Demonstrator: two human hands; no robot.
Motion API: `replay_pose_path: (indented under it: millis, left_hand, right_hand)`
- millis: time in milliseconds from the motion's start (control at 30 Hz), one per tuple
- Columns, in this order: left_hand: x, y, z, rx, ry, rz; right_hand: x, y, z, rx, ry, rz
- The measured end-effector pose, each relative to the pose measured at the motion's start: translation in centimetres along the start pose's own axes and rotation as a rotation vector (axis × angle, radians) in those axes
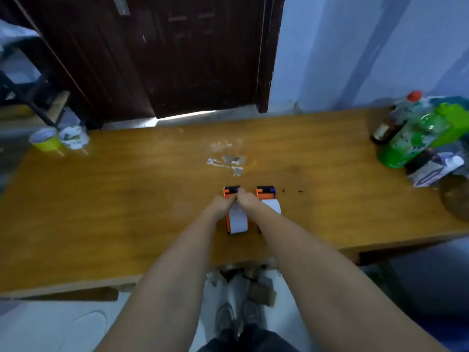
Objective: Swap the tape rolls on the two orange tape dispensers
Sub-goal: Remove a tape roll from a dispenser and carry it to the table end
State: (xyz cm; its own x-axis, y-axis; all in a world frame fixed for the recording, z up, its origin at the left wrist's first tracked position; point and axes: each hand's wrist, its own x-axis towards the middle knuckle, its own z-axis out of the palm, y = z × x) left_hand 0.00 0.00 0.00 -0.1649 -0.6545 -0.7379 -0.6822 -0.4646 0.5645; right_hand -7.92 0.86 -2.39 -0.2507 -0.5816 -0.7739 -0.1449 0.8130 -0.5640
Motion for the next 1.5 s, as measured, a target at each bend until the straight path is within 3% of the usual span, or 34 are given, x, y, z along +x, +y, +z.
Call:
replay_pose_path:
  millis: [100,300,600,767,867,967,1133,1267,1367,1500]
  left_hand:
    - [0.8,-0.8,0.5,-0.053,0.014,-0.117]
    - [1.9,-1.2,0.9,-0.172,0.013,-0.123]
    - [3.2,-1.8,0.4,-0.268,-0.020,-0.116]
    - [3.2,-3.8,-1.9,-0.336,-0.092,-0.091]
    - [2.7,-5.5,-3.8,-0.508,-0.184,-0.024]
    - [2.0,-6.3,-4.9,-0.692,-0.247,0.081]
    - [0.8,-5.8,-5.1,-0.889,-0.384,0.284]
    - [0.3,-5.2,-4.7,-0.852,-0.382,0.371]
    - [0.3,-4.7,-4.8,-0.663,-0.325,0.443]
    - [-0.7,-4.4,-5.6,-0.390,-0.049,0.486]
  right_hand:
    - [0.7,0.3,0.4,0.076,0.035,0.066]
    - [6.2,3.1,2.0,0.269,0.041,0.122]
    - [-0.5,1.9,0.7,0.444,0.101,0.087]
    - [-0.8,1.8,1.5,0.307,0.132,-0.058]
    - [-1.1,2.4,1.0,0.223,0.142,-0.227]
    - [-1.2,3.0,0.3,0.233,0.054,-0.382]
    - [-1.6,3.3,-0.6,0.393,-0.246,-0.292]
    - [-2.2,3.3,-1.4,0.517,-0.290,-0.358]
    - [-2.3,3.2,-2.0,0.523,-0.251,-0.406]
    - [-2.5,3.4,-2.7,0.578,-0.208,-0.429]
